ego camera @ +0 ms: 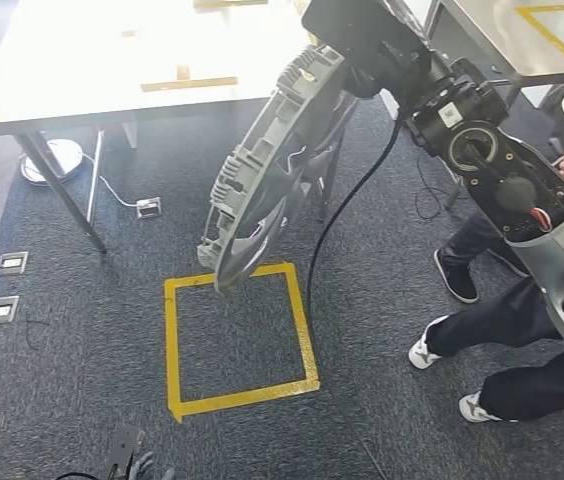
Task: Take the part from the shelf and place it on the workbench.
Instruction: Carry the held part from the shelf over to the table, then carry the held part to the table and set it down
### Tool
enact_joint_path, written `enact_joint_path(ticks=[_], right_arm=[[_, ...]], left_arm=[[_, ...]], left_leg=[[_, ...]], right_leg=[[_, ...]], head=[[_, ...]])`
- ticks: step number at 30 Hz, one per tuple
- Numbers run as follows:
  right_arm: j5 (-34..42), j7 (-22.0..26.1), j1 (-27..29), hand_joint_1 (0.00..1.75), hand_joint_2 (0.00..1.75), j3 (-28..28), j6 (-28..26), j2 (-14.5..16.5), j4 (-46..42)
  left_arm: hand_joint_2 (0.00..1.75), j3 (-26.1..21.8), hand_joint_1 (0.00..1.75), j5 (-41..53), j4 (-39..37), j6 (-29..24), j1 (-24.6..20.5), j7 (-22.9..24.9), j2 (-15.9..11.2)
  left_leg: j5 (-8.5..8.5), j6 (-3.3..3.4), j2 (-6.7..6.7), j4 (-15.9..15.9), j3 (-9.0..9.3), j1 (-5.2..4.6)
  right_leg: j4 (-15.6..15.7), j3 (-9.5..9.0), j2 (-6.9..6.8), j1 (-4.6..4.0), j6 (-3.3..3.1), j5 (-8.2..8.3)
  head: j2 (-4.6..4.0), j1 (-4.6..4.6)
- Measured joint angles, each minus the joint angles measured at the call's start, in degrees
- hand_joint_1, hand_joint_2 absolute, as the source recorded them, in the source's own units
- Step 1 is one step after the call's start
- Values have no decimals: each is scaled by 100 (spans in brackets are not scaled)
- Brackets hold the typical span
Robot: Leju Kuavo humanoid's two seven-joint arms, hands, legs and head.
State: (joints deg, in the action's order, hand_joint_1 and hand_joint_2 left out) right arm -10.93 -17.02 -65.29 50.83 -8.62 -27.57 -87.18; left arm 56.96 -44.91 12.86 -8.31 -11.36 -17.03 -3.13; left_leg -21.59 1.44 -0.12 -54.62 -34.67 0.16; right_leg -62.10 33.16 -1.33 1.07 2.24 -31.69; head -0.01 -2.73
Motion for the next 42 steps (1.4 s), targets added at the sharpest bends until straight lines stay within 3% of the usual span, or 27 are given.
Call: enact_joint_path(ticks=[2,3,4,7,9,11,12,14,15,17,18,19,21,23,24,28,30,32,33,34,35,37,38,40,42], right_arm=[[0,-1,16,175,175,-1,-1,-1,3],[0,-2,30,175,175,2,-1,-1,4],[-1,-3,40,175,175,2,-1,-1,4],[-2,-2,39,175,175,-3,-1,-1,4],[-2,-1,30,175,175,-4,-1,0,3],[-4,-2,25,175,175,-2,-1,2,2],[-7,-3,25,175,175,-2,-1,4,2],[-11,-1,18,175,175,-5,-2,7,2],[-14,-4,14,175,175,-7,-3,8,2],[-21,-16,14,175,175,-2,-6,7,3],[-25,-24,21,175,175,1,-11,7,3],[-26,-27,29,175,175,4,-20,7,2],[-26,-29,40,175,175,2,-49,7,-1],[-25,-28,37,175,175,-3,-82,7,-4],[-24,-28,36,175,175,-5,-93,7,-5],[-24,-29,40,175,175,-9,-104,7,-6],[-24,-27,40,175,175,-17,-110,7,-7],[-24,-28,53,175,175,-19,-123,7,-6],[-24,-32,66,175,175,-15,-131,7,-6],[-24,-37,79,175,175,-10,-140,7,-5],[-23,-43,86,175,175,-7,-155,7,-5],[-7,-59,85,175,175,-9,-206,7,-5],[4,-69,78,175,175,-10,-239,7,-6],[24,-87,76,175,175,-8,-287,7,-6],[33,-97,84,175,175,-7,-300,8,-6]], left_arm=[[175,0,0,1,0,0,-1,0,5],[175,0,0,2,0,0,1,0,8],[175,0,0,2,0,0,2,0,9],[175,0,0,4,1,0,0,0,16],[175,0,0,5,1,0,-2,2,23],[175,1,0,8,0,0,9,3,19],[175,1,0,9,0,0,16,3,19],[175,2,0,10,1,0,17,2,17],[175,2,0,10,1,0,13,2,22],[175,2,0,10,1,0,12,5,22],[175,2,0,10,1,0,15,6,22],[175,2,0,10,1,0,18,7,21],[175,2,0,10,1,0,20,8,17],[175,2,0,10,1,1,18,11,15],[175,2,0,10,1,2,19,13,16],[175,2,0,9,1,2,29,17,13],[175,2,0,8,1,2,20,17,13],[175,2,0,8,1,3,17,17,21],[175,2,0,8,1,6,20,17,26],[175,2,0,8,1,9,24,17,28],[175,2,0,8,1,11,26,17,29],[175,2,0,8,1,13,28,17,32],[175,2,0,7,1,14,26,17,34],[175,2,0,3,1,15,31,17,36],[175,2,0,-2,1,16,43,17,32]], left_leg=[[-23,24,-115,-7,24,-3],[-38,29,-178,-14,39,-4],[-55,26,-244,-22,59,-5],[-122,-15,-430,-45,135,-10],[-142,-61,-525,-57,126,2],[-131,-122,-611,-37,103,17],[-141,-155,-582,-44,100,12],[-307,-232,-354,-339,-40,-5],[-462,-268,-203,-672,-210,8],[-751,-332,-69,-1469,-650,48],[-775,-351,-50,-1692,-793,66],[-690,-364,-39,-1697,-825,80],[-257,-364,-13,-1035,-536,95],[32,-317,18,-280,-163,74],[64,-279,26,-98,-75,63],[8,-112,11,-8,-17,44],[3,-46,-1,37,32,56],[-19,-7,-20,37,52,45],[-34,-1,-34,33,64,40],[-54,0,-48,25,81,39],[-79,-8,-66,12,104,40],[-143,-43,-97,-19,153,42],[-171,-67,-110,-45,158,34],[-193,-115,-122,-67,134,22],[-206,-164,-125,-69,124,17]], right_leg=[[-807,457,95,0,8,-257],[-996,606,111,0,7,-241],[-945,645,121,0,-1,-102],[177,263,302,6,-57,632],[650,64,444,-1,-85,780],[725,10,406,-4,-109,744],[753,-19,359,7,-128,748],[816,-90,248,39,-182,750],[828,-115,199,36,-205,740],[828,-141,123,31,-234,712],[827,-157,98,34,-234,695],[826,-177,78,38,-226,676],[816,-239,52,50,-190,622],[797,-282,36,33,-132,562],[793,-290,31,20,-103,542],[738,-283,38,36,11,439],[224,-48,78,48,36,161],[-638,409,111,45,42,-161],[-932,599,119,45,45,-207],[-1002,688,120,46,44,-131],[-820,657,120,47,37,64],[-34,360,124,49,10,563],[328,213,131,39,-6,719],[632,92,147,12,-45,773],[665,81,151,16,-93,752]], head=[[1,-54],[1,-74],[1,-86],[-1,-120],[0,-109],[1,-102],[1,-98],[1,-32],[1,5],[0,54],[0,61],[0,70],[-1,84],[0,103],[1,100],[1,52],[0,5],[0,-55],[0,-77],[1,-96],[1,-112],[1,-147],[1,-155],[1,-145],[1,-117]])
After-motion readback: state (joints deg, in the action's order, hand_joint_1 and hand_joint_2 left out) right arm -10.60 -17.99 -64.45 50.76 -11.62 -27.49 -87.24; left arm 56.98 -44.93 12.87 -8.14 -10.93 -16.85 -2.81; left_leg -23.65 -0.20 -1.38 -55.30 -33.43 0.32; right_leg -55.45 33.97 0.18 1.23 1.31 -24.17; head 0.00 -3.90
